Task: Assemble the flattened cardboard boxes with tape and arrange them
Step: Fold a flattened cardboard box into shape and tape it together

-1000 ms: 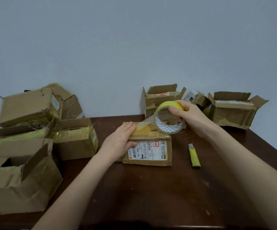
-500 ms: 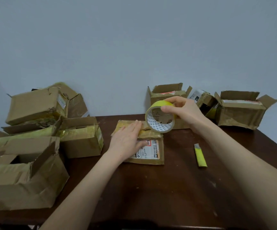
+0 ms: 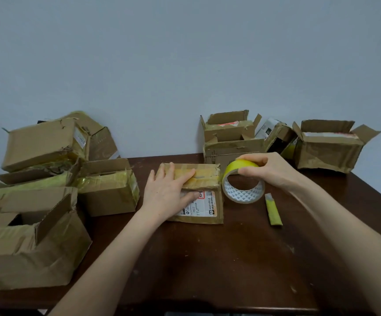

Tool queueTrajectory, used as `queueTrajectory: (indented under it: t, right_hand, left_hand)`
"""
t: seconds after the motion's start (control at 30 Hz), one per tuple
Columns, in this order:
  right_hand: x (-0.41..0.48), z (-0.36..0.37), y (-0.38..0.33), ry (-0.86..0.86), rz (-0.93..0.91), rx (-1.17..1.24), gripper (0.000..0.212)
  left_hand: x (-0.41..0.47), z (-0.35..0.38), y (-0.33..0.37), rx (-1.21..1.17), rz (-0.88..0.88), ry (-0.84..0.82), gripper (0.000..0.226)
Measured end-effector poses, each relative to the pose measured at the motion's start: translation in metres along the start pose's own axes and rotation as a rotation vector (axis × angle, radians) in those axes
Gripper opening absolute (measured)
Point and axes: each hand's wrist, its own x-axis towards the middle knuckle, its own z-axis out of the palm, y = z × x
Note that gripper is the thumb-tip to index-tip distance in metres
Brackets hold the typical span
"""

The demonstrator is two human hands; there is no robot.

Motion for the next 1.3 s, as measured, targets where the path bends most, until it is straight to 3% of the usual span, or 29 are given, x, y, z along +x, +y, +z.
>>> queueTrajectory:
  t: [0.23, 0.4, 0.53, 0.67, 0.87, 1.1, 1.3]
  right_hand:
    - [-0.007, 0.016, 0.025, 0.053, 0.001, 0.079, 0.039]
    - [-0.009, 0.016, 0.027, 0.052, -0.028, 0.139, 0.04]
    - [-0.019, 0.022, 0.043, 0.055, 0.054, 0.254, 0.055]
    - [-0.027, 0.028, 0.053, 0.138, 0.055, 0.442, 0.039]
    - [-0.023, 0.011, 0.038, 0.125, -0.035, 0.176, 0.049]
    - [-0.026, 0.004, 0.043, 0.09, -0.008, -0.04, 0.043]
    - [-0.027, 0.003, 0.045, 0.032, 0.038, -0.252, 0.053]
  left_hand:
    - [0.005, -0.007, 0.009, 0.004, -0.112, -0.055, 0.098]
    - [0.001, -0.005, 0.065, -0.05, 0.104, 0.08, 0.074]
    - [0.003, 0.008, 0.067, -0.085, 0.092, 0.221, 0.061]
    - [0.007, 0.014, 0.06, -0.084, 0.132, 0.238, 0.061]
    - [0.008, 0.015, 0.056, -0.084, 0.15, 0.264, 0.059]
    - [0.011, 0.017, 0.05, -0.097, 0.17, 0.275, 0.056]
    - [0.014, 0.016, 0.045, -0.112, 0.192, 0.258, 0.049]
